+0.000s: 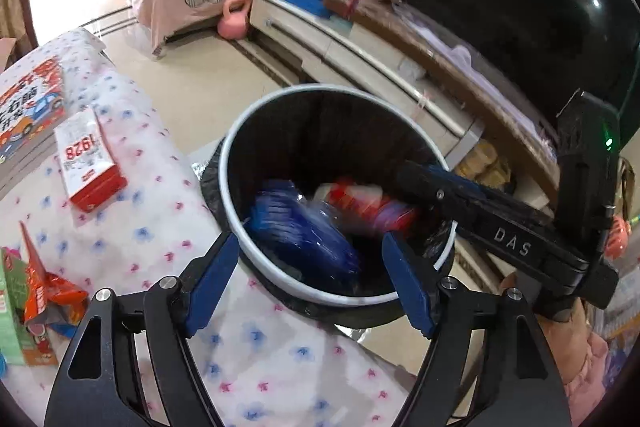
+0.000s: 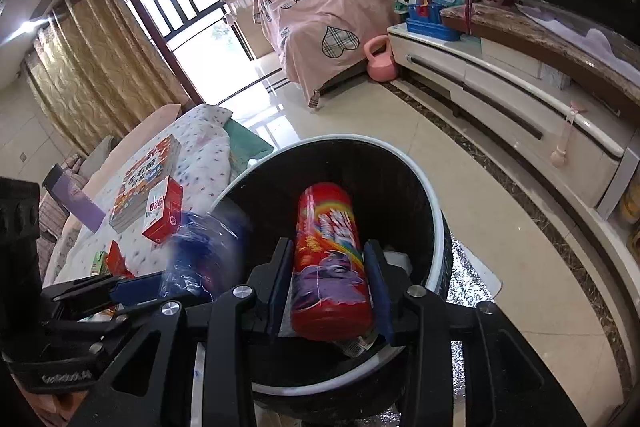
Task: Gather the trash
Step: 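Carry wrapper and red can over the bin and open both tools, then move the left tool to the blue lollipop-shaped candy pack and grasp it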
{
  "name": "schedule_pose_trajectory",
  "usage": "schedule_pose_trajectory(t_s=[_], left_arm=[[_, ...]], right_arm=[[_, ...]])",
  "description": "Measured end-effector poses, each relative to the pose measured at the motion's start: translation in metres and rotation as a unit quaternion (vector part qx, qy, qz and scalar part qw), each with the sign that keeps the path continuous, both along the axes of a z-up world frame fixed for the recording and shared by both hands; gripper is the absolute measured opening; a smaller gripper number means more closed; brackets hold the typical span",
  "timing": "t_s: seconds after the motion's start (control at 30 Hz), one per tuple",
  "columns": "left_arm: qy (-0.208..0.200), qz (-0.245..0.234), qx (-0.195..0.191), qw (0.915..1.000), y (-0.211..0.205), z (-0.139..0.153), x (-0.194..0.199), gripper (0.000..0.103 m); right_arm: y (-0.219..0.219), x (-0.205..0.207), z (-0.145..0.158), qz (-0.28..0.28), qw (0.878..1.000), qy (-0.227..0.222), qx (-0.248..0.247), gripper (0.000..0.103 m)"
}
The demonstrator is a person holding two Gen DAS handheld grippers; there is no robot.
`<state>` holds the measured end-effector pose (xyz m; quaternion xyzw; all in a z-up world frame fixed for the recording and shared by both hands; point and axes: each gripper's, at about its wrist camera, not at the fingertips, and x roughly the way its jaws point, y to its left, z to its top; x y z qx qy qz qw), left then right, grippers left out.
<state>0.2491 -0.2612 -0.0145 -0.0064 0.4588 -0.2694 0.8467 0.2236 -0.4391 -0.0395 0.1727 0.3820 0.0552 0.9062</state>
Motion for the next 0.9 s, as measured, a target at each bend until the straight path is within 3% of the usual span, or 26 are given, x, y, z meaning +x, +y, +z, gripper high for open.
schedule_pose_trajectory(t_s=[0.27,0.37,0.9], left_arm=[[-0.006,0.025,-0.019,0.9995,0.035,0.004,-0.028,0.076],[-0.006,0.038,-0.02,0.9991,0.053,0.002,-0.043,0.076],[-0.006,0.145,-0.022,0.9891,0.173,-0.014,-0.095,0.076]], right_arm=[[0.008,-0.023,0.009,-0.002,1.0,-0.027,0.011,0.082],[0.016,-0.032,0.011,-0.001,0.999,-0.033,0.022,0.09],[0.11,-0.064,0.008,0.067,0.996,-0.029,0.043,0.093]])
